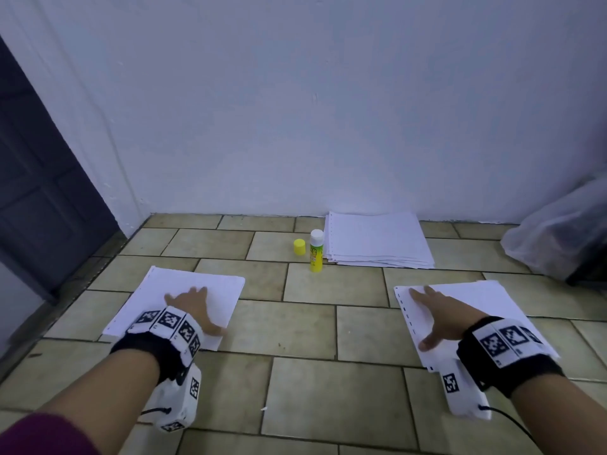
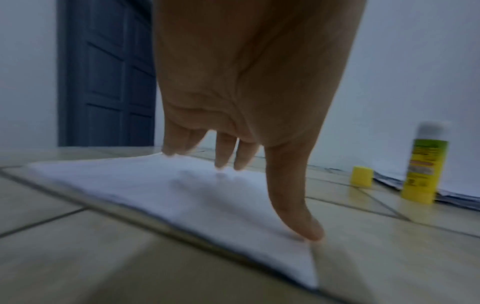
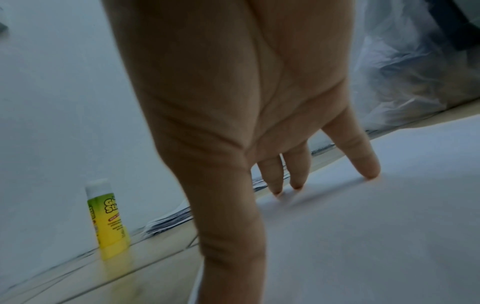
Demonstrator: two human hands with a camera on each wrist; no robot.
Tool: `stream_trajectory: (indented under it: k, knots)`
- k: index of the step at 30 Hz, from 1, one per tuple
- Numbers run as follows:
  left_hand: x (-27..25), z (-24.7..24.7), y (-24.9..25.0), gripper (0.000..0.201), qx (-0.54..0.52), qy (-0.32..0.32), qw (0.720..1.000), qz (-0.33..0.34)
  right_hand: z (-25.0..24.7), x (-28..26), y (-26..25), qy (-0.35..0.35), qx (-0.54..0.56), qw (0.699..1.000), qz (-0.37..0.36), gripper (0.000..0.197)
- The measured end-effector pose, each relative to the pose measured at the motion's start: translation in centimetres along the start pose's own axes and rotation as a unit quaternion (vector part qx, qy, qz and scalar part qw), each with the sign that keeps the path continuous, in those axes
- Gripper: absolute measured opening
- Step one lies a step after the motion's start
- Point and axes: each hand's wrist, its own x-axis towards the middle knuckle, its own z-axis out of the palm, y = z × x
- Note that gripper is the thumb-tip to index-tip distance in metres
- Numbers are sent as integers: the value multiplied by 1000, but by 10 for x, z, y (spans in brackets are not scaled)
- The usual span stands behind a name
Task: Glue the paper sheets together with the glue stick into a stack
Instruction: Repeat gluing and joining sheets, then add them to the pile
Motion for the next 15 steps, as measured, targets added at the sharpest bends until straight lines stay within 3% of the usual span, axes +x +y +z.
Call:
stream_trajectory:
  k: [6,9,13,15]
  knots:
    - [-4,4,-16,76,30,13,998,51,2,-1,0,37,39,998,15,113]
    - [-6,-7,-16,47,9,35,998,54,4,3,3,52,56,997,24,103]
    - [-21,-37,2,32,-13,75,996,52,4,4,6,48,65,997,13,93]
    - [-37,-51,27,30,0,88,993,84,1,5,8,46,74,996,11,86]
